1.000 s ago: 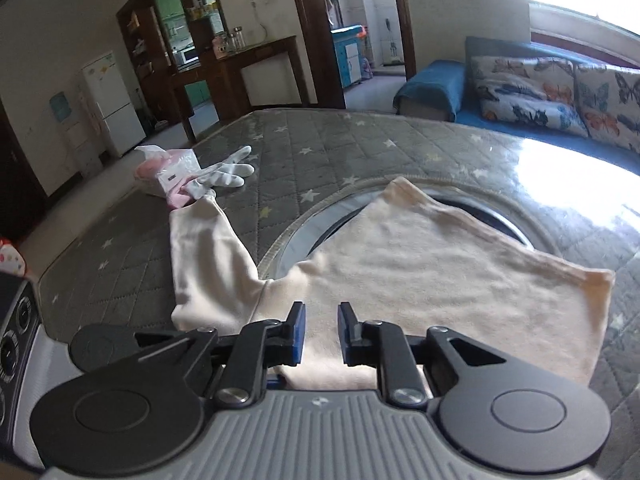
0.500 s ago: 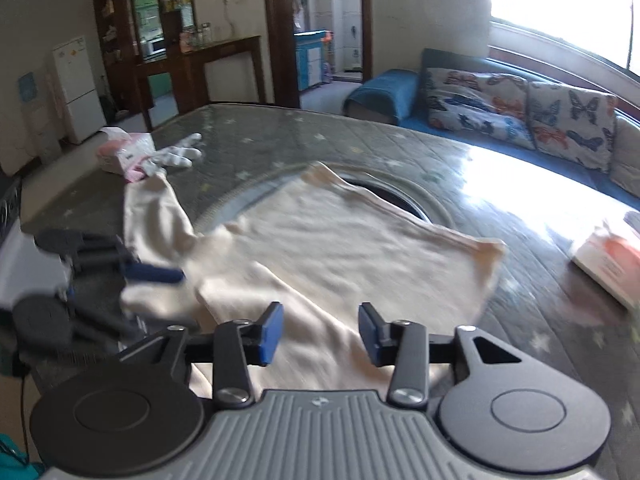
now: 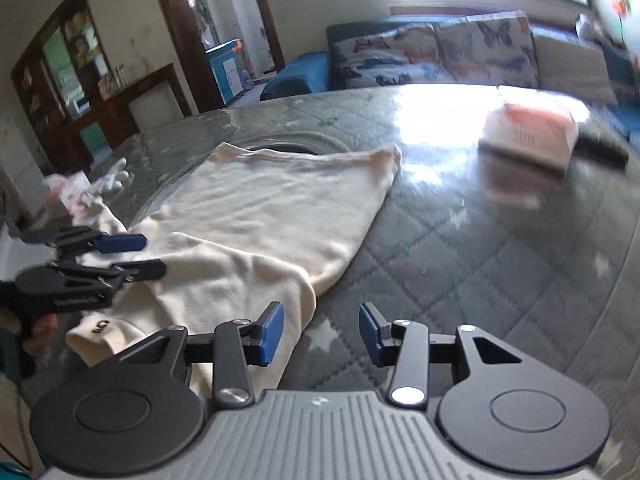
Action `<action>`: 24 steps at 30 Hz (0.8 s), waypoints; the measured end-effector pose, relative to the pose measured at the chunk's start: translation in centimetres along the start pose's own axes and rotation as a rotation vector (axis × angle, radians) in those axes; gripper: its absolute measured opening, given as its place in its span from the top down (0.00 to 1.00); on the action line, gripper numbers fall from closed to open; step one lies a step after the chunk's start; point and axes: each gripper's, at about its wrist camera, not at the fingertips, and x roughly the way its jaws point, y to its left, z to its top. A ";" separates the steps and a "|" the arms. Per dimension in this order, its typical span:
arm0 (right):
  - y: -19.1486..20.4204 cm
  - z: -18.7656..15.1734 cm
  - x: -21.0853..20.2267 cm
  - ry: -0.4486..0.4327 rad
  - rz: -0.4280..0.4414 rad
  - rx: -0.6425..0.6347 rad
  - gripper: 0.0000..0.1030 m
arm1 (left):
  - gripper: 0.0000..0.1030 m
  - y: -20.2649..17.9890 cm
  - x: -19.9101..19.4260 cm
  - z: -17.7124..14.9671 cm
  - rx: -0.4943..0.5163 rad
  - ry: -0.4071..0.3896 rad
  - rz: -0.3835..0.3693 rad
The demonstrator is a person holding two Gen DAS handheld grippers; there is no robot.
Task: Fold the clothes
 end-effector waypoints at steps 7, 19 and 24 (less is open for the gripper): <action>0.4 -0.7 0.9 0.021 0.052 0.032 0.59 | 0.86 -0.1 0.0 -0.4 0.011 -0.007 -0.019; 2.8 -0.9 -0.9 -0.040 0.056 -0.067 0.48 | 0.91 -2.0 -6.0 5.6 0.039 -0.179 -0.057; 5.3 -1.8 -1.3 -0.053 0.057 -0.164 0.32 | 0.91 -3.7 -7.4 9.0 0.079 -0.231 -0.093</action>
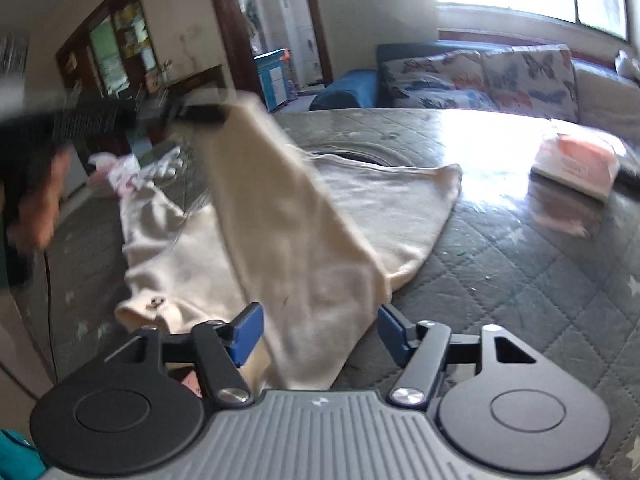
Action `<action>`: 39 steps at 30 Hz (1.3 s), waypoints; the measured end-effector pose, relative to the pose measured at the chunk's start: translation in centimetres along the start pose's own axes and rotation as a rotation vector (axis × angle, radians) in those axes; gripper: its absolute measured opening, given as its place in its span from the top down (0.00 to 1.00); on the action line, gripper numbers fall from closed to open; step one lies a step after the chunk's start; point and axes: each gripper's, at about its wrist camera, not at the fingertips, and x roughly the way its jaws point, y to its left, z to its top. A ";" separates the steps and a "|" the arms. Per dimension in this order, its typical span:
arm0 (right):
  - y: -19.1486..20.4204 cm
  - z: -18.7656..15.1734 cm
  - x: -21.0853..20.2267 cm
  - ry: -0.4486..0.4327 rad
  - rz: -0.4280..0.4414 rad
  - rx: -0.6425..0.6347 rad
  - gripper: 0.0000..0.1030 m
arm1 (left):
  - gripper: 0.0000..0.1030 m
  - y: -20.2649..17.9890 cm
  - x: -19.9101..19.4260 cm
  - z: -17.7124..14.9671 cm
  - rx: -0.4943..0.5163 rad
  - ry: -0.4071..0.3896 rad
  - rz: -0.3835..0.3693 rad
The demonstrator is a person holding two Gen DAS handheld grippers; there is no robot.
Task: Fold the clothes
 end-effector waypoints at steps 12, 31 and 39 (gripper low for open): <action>2.1 -1.2 2.0 -0.053 -0.178 -0.040 0.22 | 0.91 -2.4 -2.2 3.7 0.043 -0.070 -0.051; 3.6 -2.7 2.3 -0.040 -0.503 -0.201 0.18 | 0.91 0.1 -1.1 -0.3 -0.001 0.011 -0.033; 2.7 -2.3 -0.2 -0.006 -0.278 -0.188 0.17 | 0.90 4.1 0.2 -6.5 -0.100 0.159 0.054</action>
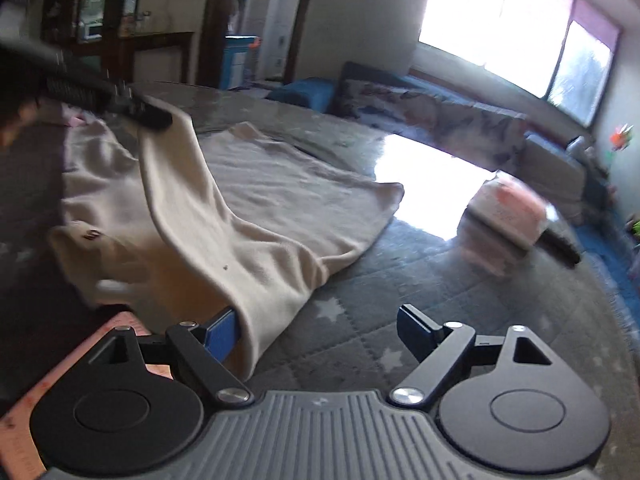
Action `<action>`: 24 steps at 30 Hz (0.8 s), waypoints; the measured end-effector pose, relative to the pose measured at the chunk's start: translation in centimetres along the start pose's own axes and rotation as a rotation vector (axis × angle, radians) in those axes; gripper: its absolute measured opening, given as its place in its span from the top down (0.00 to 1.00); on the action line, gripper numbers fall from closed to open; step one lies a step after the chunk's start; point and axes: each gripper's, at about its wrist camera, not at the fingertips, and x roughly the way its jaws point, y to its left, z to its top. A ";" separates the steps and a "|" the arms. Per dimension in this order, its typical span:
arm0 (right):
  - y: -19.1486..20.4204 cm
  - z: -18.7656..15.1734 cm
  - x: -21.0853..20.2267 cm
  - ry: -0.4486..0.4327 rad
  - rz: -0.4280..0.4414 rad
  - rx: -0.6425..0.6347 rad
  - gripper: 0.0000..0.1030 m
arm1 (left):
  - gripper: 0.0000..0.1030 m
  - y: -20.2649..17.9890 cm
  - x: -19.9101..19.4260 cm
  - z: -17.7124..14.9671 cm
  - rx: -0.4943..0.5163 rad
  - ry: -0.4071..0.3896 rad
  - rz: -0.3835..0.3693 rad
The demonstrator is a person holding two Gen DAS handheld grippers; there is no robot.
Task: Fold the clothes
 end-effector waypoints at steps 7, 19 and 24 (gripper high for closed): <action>-4.3 1.2 -0.4 0.048 0.176 0.225 0.36 | 0.79 1.3 1.6 -3.2 -0.017 0.080 0.042; -7.2 3.3 8.1 0.123 0.178 0.405 0.48 | 0.69 2.4 2.5 -3.7 0.047 0.125 0.147; -6.6 3.6 8.5 0.132 0.113 0.312 0.48 | 0.68 3.4 3.9 -2.8 0.068 0.140 0.166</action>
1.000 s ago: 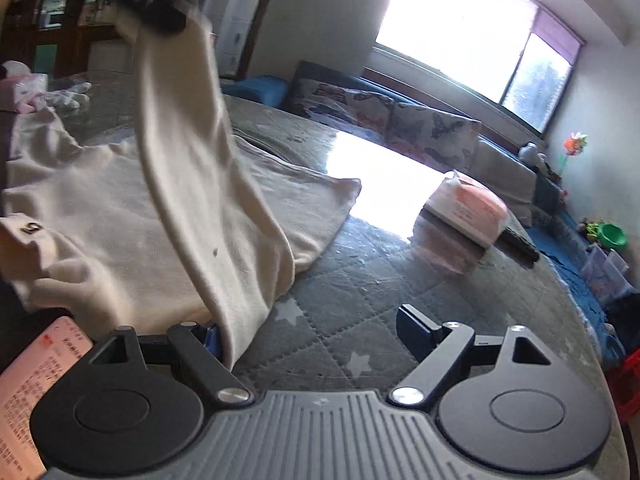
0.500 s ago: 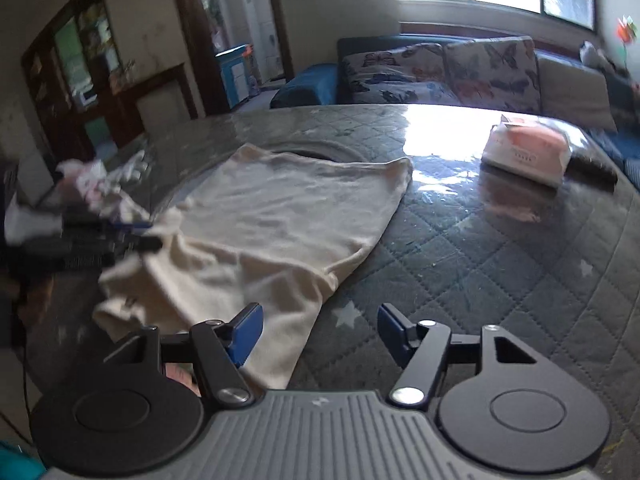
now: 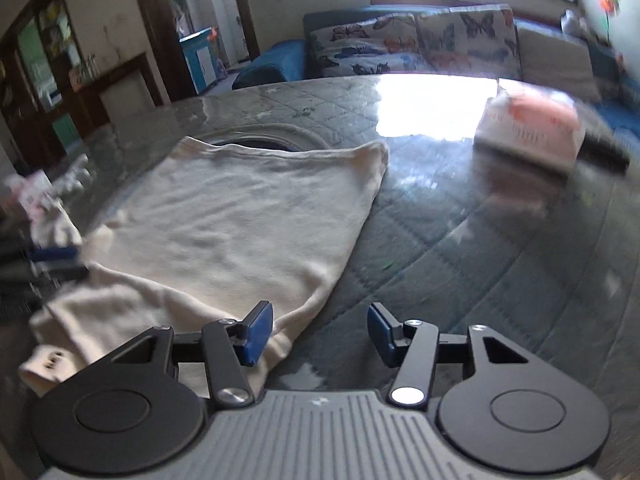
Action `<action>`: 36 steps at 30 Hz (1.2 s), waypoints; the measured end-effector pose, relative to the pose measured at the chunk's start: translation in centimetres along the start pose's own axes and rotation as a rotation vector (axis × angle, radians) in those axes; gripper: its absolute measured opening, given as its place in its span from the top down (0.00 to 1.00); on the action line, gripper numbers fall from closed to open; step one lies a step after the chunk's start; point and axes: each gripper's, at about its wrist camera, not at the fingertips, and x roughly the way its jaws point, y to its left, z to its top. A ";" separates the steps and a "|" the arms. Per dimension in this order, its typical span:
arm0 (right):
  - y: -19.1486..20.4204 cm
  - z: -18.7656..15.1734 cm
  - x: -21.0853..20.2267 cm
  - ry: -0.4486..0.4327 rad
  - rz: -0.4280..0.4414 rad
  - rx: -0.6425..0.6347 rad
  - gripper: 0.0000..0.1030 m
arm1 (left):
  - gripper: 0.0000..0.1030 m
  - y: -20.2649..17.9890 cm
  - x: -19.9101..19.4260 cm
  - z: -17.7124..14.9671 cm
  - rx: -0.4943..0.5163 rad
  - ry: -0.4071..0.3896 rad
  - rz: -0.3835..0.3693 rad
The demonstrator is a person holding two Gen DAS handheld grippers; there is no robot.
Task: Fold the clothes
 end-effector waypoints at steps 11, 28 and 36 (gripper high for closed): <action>-2.4 5.1 3.8 0.009 -0.004 0.051 0.56 | 0.55 5.3 7.0 5.0 -0.120 0.041 0.053; -1.3 7.9 7.2 -0.003 -0.093 -0.098 0.97 | 0.96 4.4 10.2 6.1 -0.066 0.020 0.010; -1.3 10.4 9.9 -0.024 -0.165 -0.166 0.97 | 0.96 4.9 12.2 7.7 -0.107 0.018 0.036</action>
